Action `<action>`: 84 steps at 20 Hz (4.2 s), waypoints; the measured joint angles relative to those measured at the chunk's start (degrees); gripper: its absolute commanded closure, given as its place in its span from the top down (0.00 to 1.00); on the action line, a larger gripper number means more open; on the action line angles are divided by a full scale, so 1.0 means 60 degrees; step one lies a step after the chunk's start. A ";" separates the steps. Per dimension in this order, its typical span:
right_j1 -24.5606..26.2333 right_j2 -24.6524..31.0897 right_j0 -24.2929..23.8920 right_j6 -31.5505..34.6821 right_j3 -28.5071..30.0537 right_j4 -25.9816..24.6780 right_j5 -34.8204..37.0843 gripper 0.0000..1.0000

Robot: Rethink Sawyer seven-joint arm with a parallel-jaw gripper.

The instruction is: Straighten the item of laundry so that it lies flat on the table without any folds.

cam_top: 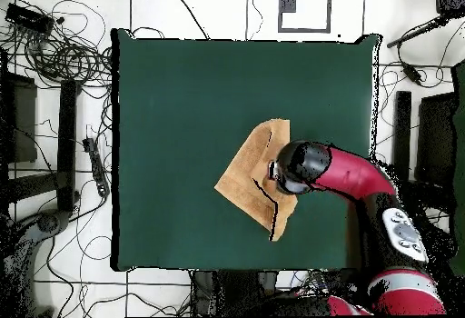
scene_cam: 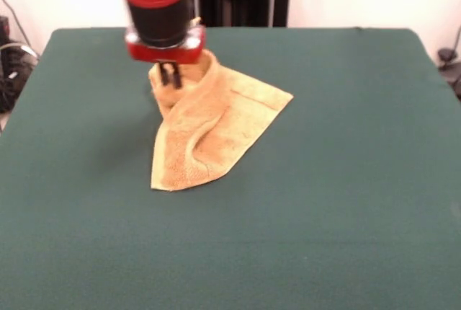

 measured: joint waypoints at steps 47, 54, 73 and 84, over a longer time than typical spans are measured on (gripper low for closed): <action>0.1755 0.2758 -0.3692 -0.1235 -0.3167 -0.2146 0.2472 0.00; 0.1790 0.3015 -0.3911 -0.1400 -0.3178 -0.2211 0.2578 0.00; 0.1322 0.3093 -0.3826 -0.1400 -0.2379 -0.3041 0.1414 0.00; 0.1694 0.2217 -0.2619 -0.1398 -0.3517 -0.3363 0.2347 0.00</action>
